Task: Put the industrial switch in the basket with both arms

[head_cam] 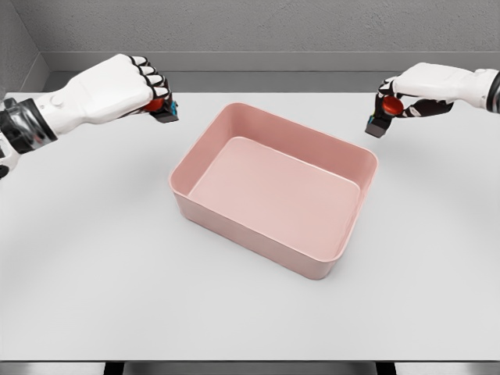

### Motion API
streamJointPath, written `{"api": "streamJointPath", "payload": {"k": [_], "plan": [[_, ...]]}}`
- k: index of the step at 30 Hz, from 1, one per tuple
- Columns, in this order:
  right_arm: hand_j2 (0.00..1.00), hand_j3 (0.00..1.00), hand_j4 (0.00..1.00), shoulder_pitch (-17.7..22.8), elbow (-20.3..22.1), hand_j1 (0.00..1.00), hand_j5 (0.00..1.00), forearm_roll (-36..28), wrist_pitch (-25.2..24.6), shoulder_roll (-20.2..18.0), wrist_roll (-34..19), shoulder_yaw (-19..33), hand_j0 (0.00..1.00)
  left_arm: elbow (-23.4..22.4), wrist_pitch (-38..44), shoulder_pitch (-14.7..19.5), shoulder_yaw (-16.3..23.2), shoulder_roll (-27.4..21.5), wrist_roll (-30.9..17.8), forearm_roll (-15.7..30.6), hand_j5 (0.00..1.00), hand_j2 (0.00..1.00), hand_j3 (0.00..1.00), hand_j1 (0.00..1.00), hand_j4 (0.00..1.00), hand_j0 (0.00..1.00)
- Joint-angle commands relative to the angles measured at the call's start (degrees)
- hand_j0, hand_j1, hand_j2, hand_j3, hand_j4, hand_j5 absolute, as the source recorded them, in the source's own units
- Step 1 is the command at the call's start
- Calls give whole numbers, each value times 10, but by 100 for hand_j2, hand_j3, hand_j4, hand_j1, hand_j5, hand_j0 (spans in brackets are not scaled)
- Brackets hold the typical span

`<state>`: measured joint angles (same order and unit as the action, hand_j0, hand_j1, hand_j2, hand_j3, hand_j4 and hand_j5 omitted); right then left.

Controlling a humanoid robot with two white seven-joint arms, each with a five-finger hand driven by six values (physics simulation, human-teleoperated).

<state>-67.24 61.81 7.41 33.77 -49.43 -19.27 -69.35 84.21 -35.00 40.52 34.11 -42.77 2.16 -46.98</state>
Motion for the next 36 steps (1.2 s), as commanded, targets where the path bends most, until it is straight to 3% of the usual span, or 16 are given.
{"api": "streamJointPath", "payload": {"k": [1, 15, 22, 23, 29, 36], "plan": [[45, 45, 45, 0, 24, 45, 45, -9, 0, -10, 0, 2, 45, 13, 0, 0, 0, 4, 0, 4, 39, 39, 39, 39, 39, 39], [45, 45, 45, -3, 152, 45, 45, -34, 0, -73, 0, 2, 45, 81, 0, -14, 0, 37, 0, 13, 38, 38, 38, 38, 38, 38], [45, 45, 45, 2, 188, 45, 45, -35, 0, -78, 0, 2, 45, 79, 0, -15, 3, 86, 0, 7, 38, 38, 38, 38, 38, 38], [45, 45, 45, 2, 192, 45, 45, -35, 0, -78, 0, 2, 45, 79, 0, -14, 23, 90, 0, 6, 37, 37, 37, 37, 37, 37], [45, 45, 45, 4, 212, 45, 45, -35, 1, -78, 0, 1, 45, 73, 0, -16, 39, 109, -10, 1, 37, 37, 37, 37, 37, 37], [45, 45, 45, 12, 231, 45, 45, -35, 0, -74, 0, 0, 45, 28, 0, -18, 64, 148, -14, -21, 37, 37, 37, 37, 37, 37]]}}
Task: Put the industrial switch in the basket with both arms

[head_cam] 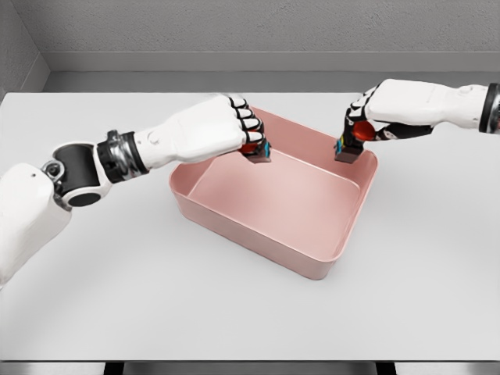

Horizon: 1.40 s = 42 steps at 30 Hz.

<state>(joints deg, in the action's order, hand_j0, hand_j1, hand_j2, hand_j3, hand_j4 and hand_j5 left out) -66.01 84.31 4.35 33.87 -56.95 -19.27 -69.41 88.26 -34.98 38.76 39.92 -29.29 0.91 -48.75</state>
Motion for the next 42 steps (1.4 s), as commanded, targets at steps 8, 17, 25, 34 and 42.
{"api": "streamJointPath", "payload": {"k": [8, 17, 25, 34, 42], "plan": [[46, 46, 46, 1, 21, 46, 46, -4, -1, 2, -1, 1, 46, -59, 0, 0, 24, 35, -2, -9, 37, 37, 37, 37, 37, 37], [46, 46, 46, 4, 29, 46, 46, -4, 0, 0, -1, 0, 46, -92, 0, -1, 26, 28, -1, -18, 37, 37, 37, 37, 37, 37], [46, 46, 46, 4, 30, 46, 46, -4, 7, -2, -6, 1, 46, -101, 0, -11, 26, 34, -1, -24, 38, 38, 38, 38, 38, 38], [46, 46, 46, 9, 30, 46, 46, -4, 7, 0, -6, 1, 46, -99, 0, -8, 24, 35, 2, -22, 78, 78, 78, 78, 78, 78], [46, 46, 46, 11, 38, 46, 46, -4, 7, 4, -6, 0, 46, -100, 0, -7, 24, 35, 4, -22, 88, 88, 88, 88, 88, 88]]}}
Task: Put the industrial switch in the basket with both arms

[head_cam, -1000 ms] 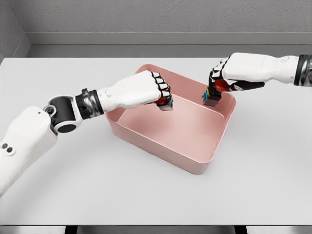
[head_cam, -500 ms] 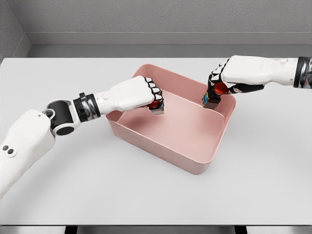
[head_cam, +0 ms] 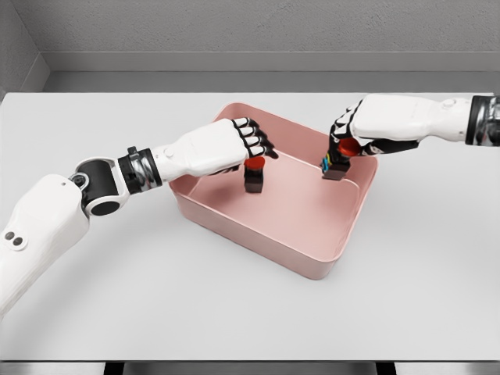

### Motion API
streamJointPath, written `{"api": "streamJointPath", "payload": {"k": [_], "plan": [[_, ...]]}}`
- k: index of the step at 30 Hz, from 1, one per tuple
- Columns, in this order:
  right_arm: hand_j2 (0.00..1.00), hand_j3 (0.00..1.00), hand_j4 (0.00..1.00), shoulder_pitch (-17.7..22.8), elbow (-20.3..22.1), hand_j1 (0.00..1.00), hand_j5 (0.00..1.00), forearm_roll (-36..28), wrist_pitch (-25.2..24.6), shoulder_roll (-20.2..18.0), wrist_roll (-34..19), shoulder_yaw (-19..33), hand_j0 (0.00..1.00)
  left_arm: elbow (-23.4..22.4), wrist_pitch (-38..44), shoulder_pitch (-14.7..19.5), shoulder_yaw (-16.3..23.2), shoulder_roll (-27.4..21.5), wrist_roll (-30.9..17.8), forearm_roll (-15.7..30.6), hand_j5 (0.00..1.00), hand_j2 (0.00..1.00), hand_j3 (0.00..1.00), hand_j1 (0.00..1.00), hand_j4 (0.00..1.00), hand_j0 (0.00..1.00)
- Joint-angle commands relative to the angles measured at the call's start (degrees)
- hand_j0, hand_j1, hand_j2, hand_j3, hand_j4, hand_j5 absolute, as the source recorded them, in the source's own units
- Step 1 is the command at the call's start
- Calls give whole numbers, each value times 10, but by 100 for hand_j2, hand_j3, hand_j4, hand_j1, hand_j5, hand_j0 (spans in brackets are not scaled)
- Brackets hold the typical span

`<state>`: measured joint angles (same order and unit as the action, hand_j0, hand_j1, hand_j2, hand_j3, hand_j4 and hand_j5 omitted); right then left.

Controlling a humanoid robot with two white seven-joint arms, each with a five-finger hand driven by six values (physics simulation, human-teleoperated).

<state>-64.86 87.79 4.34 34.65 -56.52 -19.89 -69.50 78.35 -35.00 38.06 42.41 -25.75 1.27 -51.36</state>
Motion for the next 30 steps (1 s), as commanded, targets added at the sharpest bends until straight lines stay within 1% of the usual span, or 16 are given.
{"api": "streamJointPath", "payload": {"k": [1, 4, 5, 6, 9, 10, 11, 12, 13, 14, 18, 20, 22, 27, 28, 30], "plan": [[46, 46, 46, 1, 5, 46, 46, -4, -1, 1, 0, 1, 46, 0, 0, 0, -1, -1, 1, 4, 88, 88, 88, 88, 88, 88], [48, 48, 48, 3, 6, 48, 48, -4, -1, 5, 0, 1, 48, 7, 0, 1, -8, -8, 2, 14, 88, 88, 88, 88, 88, 88], [48, 48, 48, 3, 10, 48, 48, -4, -1, 5, 0, 1, 48, 22, 0, 1, -8, -18, 2, 29, 88, 88, 88, 88, 88, 88], [48, 48, 48, 1, 13, 48, 48, -4, -1, 5, 0, 1, 48, 54, 0, 1, -8, -58, 2, 56, 100, 100, 100, 100, 100, 100], [49, 49, 49, 4, 16, 49, 49, -4, -1, 6, 0, 1, 49, 174, 0, 0, -12, -171, 2, 138, 100, 100, 100, 100, 100, 100], [50, 50, 50, 4, 16, 50, 50, -4, -1, 8, 0, 1, 50, 199, 0, -2, -12, -202, 2, 151, 100, 100, 100, 100, 100, 100], [54, 54, 54, 4, 16, 54, 54, -4, -1, 10, 0, 1, 54, 207, 0, -2, -12, -236, 2, 157, 100, 100, 100, 100, 100, 100], [73, 73, 73, 4, 16, 73, 73, -4, -1, 10, 7, 2, 73, 207, 0, -1, -13, -265, 1, 173, 100, 100, 100, 100, 100, 100], [97, 97, 97, 4, 16, 97, 97, -4, -4, 11, 11, 2, 97, 207, 0, -2, -13, -278, 2, 180, 100, 100, 100, 100, 100, 100], [100, 100, 100, 4, 16, 100, 100, -4, -2, 10, 19, 2, 100, 207, 0, -2, -13, -286, 1, 180, 100, 100, 100, 100, 100, 100], [100, 100, 100, 1, 16, 100, 100, -4, 0, 19, 20, 2, 100, 206, 0, -6, -10, -304, -1, 177, 100, 100, 100, 100, 100, 100], [100, 100, 100, 1, 16, 100, 100, -4, 3, 26, 21, 2, 100, 204, 0, -21, -11, -308, -2, 172, 100, 100, 100, 100, 100, 100], [100, 100, 100, 1, 16, 100, 100, -4, 3, 19, 21, 4, 100, 201, 0, -23, -10, -317, -2, 169, 100, 100, 100, 100, 100, 100], [100, 100, 100, 8, 16, 100, 100, -4, 3, -47, 21, 37, 100, 199, 0, -23, -10, -317, -2, 168, 100, 100, 100, 100, 100, 100], [100, 100, 100, 25, 16, 100, 100, -4, 3, -65, 21, 58, 100, 199, 0, -23, -10, -317, -2, 167, 100, 100, 100, 100, 100, 100], [100, 100, 100, 61, 14, 100, 100, -4, 3, -82, 21, 100, 100, 198, 0, -23, -10, -317, -2, 167, 100, 100, 100, 100, 100, 100]]}}
